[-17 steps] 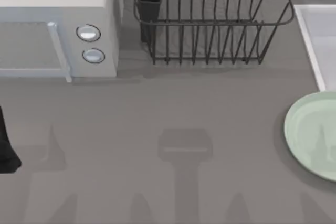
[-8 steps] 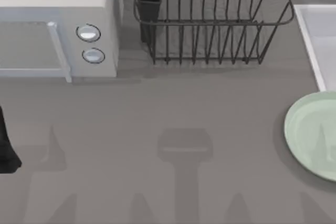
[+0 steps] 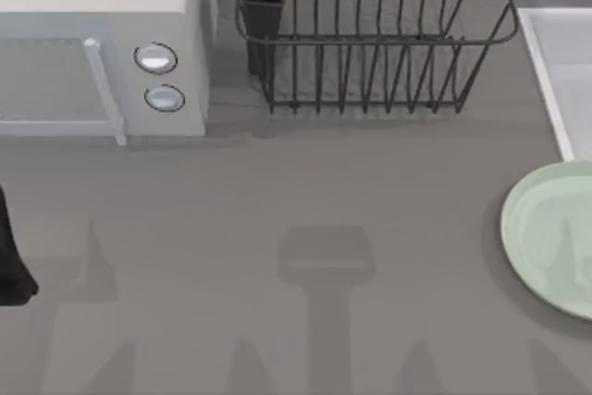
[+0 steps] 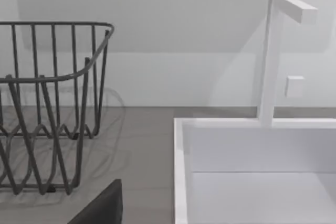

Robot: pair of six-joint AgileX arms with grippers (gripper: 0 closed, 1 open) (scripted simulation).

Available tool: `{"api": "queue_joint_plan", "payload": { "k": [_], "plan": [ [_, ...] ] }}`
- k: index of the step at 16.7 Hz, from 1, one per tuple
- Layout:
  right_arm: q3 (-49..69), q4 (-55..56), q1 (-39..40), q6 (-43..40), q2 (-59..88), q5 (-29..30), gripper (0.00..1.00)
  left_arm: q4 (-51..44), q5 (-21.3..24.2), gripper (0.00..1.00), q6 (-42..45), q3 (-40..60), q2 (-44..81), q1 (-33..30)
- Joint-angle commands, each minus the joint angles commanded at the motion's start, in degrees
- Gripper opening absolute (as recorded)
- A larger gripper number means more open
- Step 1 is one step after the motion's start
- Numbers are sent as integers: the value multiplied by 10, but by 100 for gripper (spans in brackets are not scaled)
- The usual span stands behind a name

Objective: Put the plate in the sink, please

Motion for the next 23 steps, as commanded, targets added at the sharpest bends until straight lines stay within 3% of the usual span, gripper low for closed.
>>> {"api": "queue_joint_plan", "payload": {
  "k": [5, 9, 23],
  "plan": [
    [18, -14, 4, 4, 18, 0, 100, 0, 0, 100, 0, 0, 0, 0],
    [113, -91, 26, 27, 128, 0, 100, 0, 0, 100, 0, 0, 0, 0],
    [662, -527, 152, 158, 884, 0, 100, 0, 0, 100, 0, 0, 0, 0]
  ]
}}
